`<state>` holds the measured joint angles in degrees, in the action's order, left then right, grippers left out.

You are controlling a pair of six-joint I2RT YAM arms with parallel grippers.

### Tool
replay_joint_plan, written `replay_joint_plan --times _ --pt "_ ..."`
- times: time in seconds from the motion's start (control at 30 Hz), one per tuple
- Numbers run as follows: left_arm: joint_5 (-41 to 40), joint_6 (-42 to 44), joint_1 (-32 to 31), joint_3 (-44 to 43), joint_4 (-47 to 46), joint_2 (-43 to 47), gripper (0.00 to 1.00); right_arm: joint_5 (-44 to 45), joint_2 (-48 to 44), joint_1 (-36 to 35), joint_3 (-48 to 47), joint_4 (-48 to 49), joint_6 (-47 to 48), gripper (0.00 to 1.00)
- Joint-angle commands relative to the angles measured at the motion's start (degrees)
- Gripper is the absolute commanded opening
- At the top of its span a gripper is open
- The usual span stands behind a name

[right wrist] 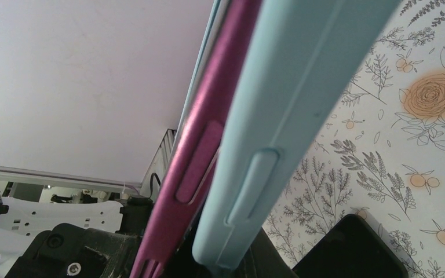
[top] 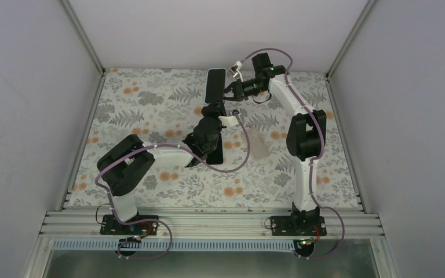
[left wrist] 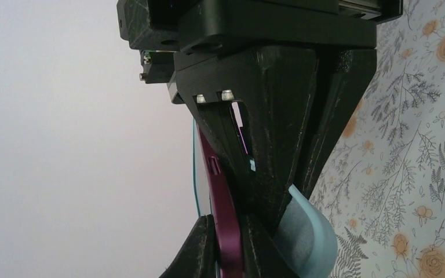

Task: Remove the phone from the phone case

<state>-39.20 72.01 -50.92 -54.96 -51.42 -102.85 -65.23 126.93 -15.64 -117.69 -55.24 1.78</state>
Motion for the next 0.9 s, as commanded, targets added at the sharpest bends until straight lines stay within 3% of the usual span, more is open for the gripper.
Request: replay_joint_plan --times 0.0,0.3,0.87 --pt "-6.41 2.97 -2.06 0.82 -1.89 6.6 0.02 26.86 2.0 7.72 -1.75 12.52 9.2 0.03" --pt "-6.06 8.88 -2.08 1.08 -6.81 5.8 0.02 26.99 0.84 7.84 -0.08 13.14 10.49 0.03" --pt "-6.15 7.74 -3.1 0.3 -0.51 9.37 0.02 30.17 0.35 8.5 1.67 14.13 12.79 0.03"
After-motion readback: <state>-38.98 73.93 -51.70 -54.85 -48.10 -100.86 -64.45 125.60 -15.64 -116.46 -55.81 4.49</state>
